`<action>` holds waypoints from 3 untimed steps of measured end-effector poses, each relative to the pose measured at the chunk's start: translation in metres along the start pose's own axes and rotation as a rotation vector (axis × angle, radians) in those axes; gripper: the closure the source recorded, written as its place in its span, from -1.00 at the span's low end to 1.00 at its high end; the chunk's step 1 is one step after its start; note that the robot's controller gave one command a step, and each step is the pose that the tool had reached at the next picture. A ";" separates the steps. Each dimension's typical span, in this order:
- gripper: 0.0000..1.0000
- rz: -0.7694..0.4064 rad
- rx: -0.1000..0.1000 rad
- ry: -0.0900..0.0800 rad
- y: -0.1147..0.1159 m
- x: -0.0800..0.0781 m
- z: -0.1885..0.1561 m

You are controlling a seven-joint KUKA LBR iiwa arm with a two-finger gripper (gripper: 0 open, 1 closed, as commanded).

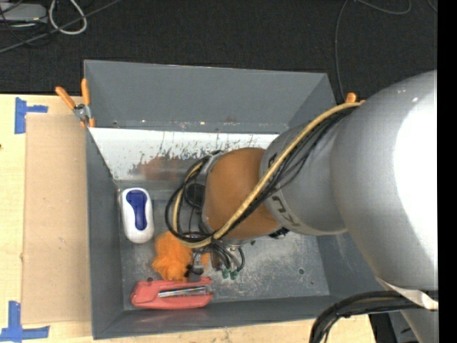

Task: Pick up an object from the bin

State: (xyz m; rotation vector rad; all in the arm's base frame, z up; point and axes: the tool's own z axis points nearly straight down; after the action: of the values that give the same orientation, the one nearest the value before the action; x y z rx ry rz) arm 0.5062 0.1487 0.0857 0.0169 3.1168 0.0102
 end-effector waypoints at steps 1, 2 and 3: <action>1.00 0.000 -0.001 -0.001 0.001 -0.001 -0.032; 1.00 0.000 -0.001 0.002 0.000 -0.001 -0.040; 1.00 0.001 0.001 0.009 0.000 0.000 -0.067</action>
Offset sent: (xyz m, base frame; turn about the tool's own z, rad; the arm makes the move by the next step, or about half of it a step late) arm -0.0004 0.0000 0.0478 -0.0001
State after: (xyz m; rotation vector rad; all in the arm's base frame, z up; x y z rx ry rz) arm 0.5046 0.1480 0.1530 0.0179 3.1256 0.0093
